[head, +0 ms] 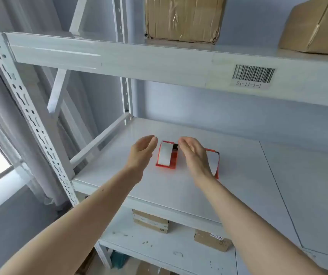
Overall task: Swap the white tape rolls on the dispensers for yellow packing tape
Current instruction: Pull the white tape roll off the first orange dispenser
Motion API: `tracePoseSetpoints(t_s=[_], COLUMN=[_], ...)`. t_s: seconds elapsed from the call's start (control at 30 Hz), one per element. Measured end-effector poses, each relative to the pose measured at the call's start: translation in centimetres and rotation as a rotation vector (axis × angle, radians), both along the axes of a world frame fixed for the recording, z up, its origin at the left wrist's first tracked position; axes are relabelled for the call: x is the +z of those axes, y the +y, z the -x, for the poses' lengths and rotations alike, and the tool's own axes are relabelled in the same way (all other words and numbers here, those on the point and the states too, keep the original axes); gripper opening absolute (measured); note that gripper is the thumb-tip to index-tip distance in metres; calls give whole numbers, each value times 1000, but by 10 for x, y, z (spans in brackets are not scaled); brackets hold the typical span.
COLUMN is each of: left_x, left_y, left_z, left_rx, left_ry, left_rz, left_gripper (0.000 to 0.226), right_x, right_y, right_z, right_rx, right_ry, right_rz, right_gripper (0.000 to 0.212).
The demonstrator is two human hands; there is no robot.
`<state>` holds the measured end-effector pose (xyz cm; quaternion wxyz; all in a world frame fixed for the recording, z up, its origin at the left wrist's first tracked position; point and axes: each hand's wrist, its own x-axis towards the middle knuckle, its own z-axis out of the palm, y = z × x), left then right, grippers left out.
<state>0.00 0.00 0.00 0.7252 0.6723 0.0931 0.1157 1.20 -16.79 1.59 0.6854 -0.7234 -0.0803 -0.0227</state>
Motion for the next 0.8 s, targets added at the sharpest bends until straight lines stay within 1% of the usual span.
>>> tracePoseSetpoints(t_s=[0.07,0.17,0.2,0.23,0.3,0.37,0.4,0.43,0.47,0.53,0.6,0.7,0.73,0.8], left_x=[-8,-33,-40,-47,-58,-69,-72,-76,-79,-84,-86,-91,-93,-97], left_y=[3,13,17,20,25,31,33,35,36,37,37,40,41,43], left_z=[-11,-27,-33,-37,-45,-54,-57,-60,-63,-66,-69,-72,-72,-70], left_rx=[0,-72,-111,-149,-231,-286,-313,-340,-361,-376,-367,-326,-306,-253], left_ry=[56,129,146,157,170,170,160,144,120,97,81,53,48,56], left_rz=[-73,-214,-254,-277,-308,-327,-344,-381,-428,-504,-540,-520,-483,-421], left_gripper=[46,69,78,86,98,103,103,98,88,62,47,40,41,52], right_x=[-6,-26,-31,-37,-47,-55,-58,-63,-65,-72,-77,-77,-77,-70], right_y=[7,19,24,27,34,40,43,45,48,51,54,56,57,58], right_z=[-8,-22,-26,-32,-40,-50,-53,-58,-60,-66,-70,-75,-77,-80], right_rx=[-24,-36,-31,-17,-2,-17,-17,-19,-16,-16,-12,-14,-21,-45], right_ry=[57,133,156,174,181,179,182,198,214,236,252,231,221,200], right_rz=[111,265,300,331,376,365,342,317,303,307,316,305,307,300], right_gripper=[28,45,46,42,26,18,14,18,23,27,27,26,25,25])
